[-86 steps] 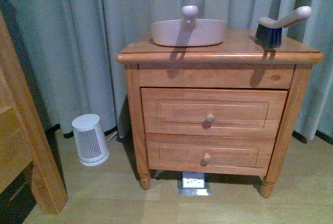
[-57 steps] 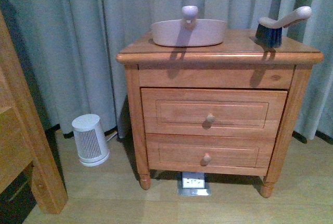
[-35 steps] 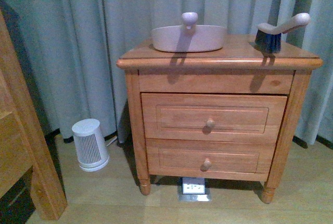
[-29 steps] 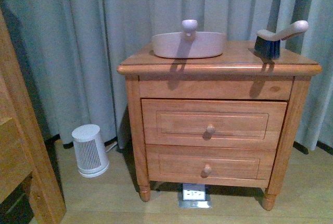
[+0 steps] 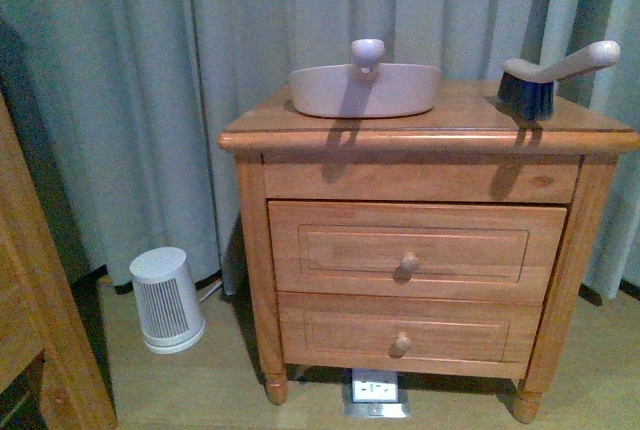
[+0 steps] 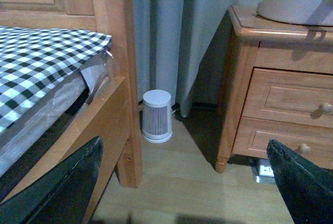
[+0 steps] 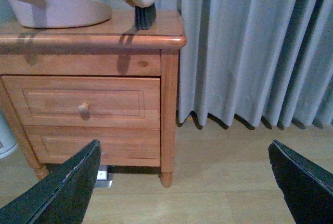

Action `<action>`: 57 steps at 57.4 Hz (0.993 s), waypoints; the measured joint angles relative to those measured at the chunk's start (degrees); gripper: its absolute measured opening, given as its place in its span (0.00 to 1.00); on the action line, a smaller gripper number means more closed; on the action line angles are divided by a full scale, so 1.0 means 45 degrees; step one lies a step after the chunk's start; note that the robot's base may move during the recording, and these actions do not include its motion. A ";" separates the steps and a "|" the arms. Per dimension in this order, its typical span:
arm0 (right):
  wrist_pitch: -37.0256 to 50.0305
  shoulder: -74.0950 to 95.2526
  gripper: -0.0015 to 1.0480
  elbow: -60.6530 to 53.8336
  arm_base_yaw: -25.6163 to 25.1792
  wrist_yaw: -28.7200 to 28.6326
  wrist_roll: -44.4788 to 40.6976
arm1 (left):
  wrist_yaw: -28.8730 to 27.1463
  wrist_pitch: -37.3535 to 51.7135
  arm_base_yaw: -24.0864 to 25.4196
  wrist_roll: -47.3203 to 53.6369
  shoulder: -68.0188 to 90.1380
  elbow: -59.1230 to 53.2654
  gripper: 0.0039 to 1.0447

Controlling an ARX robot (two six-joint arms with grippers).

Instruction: Clean up trash

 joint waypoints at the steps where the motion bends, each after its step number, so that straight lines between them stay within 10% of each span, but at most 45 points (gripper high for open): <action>1: 0.0000 0.0000 0.93 0.0000 0.0000 0.0000 0.0000 | 0.0005 0.0000 0.0000 0.0000 0.0000 0.0000 0.93; 57: 0.0000 -0.0005 0.93 0.0000 -0.0005 0.0000 0.0000 | 0.0000 0.0000 0.0000 0.0000 0.0000 0.0000 0.93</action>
